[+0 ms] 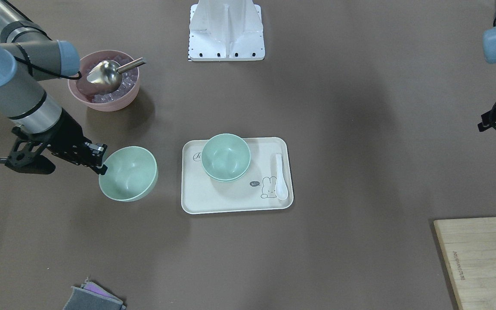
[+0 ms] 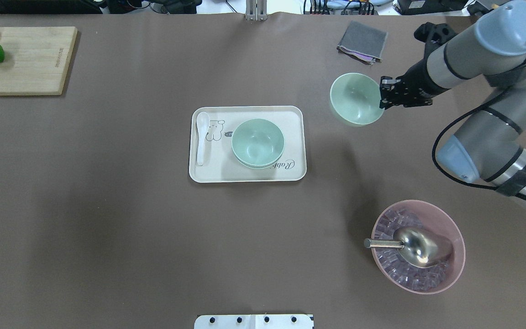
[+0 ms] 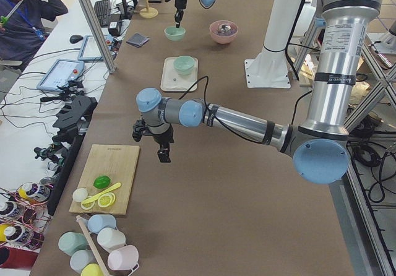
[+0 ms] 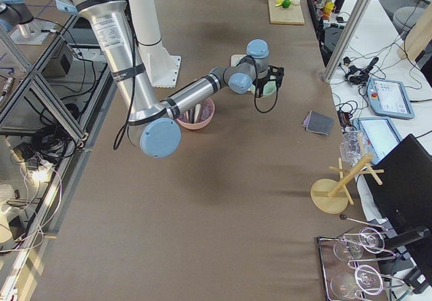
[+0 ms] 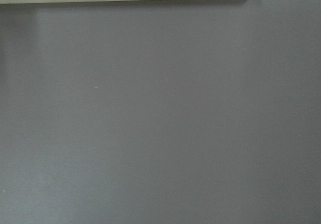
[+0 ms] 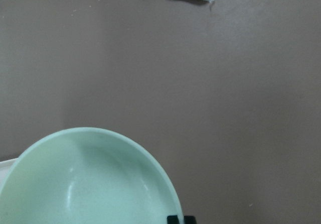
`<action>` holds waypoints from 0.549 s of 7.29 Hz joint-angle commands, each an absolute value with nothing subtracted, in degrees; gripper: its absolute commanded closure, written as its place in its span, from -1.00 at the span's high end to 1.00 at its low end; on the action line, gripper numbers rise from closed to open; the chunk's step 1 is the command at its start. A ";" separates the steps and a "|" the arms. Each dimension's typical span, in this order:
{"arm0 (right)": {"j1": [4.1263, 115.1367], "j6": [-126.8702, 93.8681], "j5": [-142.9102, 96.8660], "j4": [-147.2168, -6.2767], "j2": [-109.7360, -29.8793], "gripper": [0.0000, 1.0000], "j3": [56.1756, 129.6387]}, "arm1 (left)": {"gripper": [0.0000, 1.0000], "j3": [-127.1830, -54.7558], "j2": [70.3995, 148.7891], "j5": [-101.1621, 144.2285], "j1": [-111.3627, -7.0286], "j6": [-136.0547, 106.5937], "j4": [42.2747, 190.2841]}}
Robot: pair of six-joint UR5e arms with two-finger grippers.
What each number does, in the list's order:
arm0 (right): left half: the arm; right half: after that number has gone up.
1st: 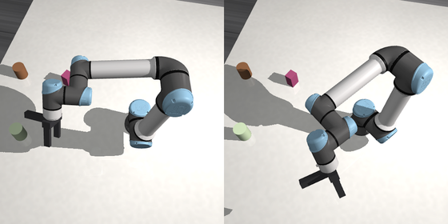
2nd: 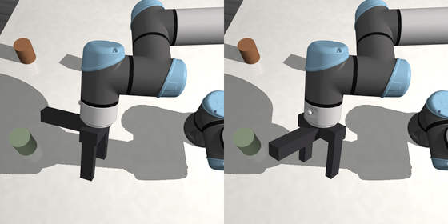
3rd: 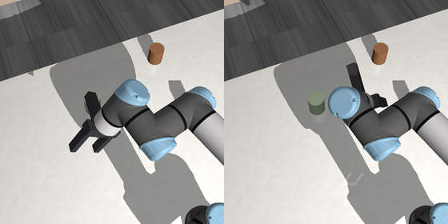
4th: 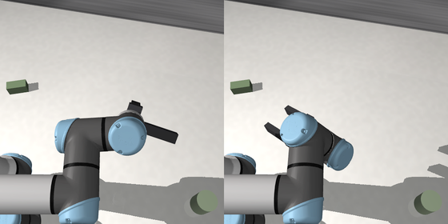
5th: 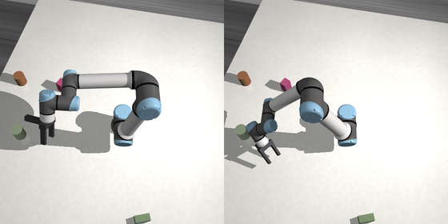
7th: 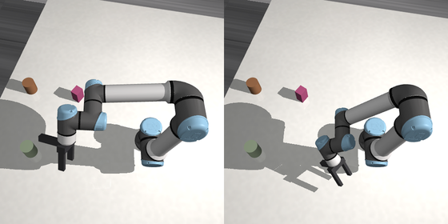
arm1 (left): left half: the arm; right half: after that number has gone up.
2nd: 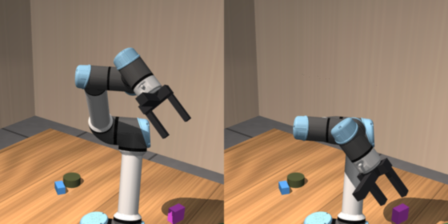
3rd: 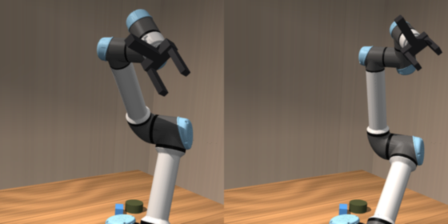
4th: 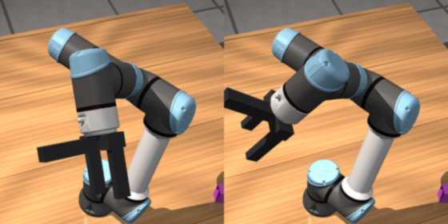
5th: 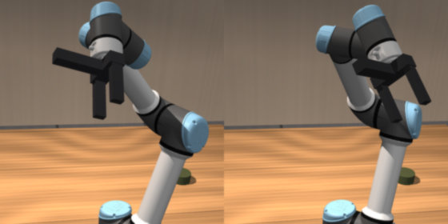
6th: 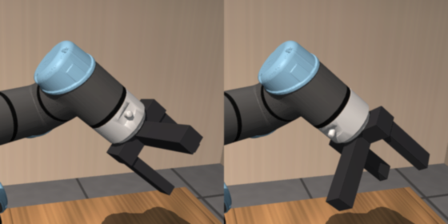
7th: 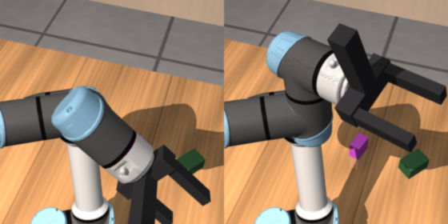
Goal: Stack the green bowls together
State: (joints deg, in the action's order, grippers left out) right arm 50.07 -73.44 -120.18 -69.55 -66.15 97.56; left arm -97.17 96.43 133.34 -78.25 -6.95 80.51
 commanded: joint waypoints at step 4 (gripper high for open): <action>39.05 -85.67 -111.47 -83.40 -56.00 -1.00 99.32 | 0.98 -92.64 96.07 133.42 -82.53 4.74 79.28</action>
State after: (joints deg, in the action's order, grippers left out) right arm 42.17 -82.81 -114.27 -81.07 -58.11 99.62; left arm -93.32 96.17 133.35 -82.43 4.36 79.28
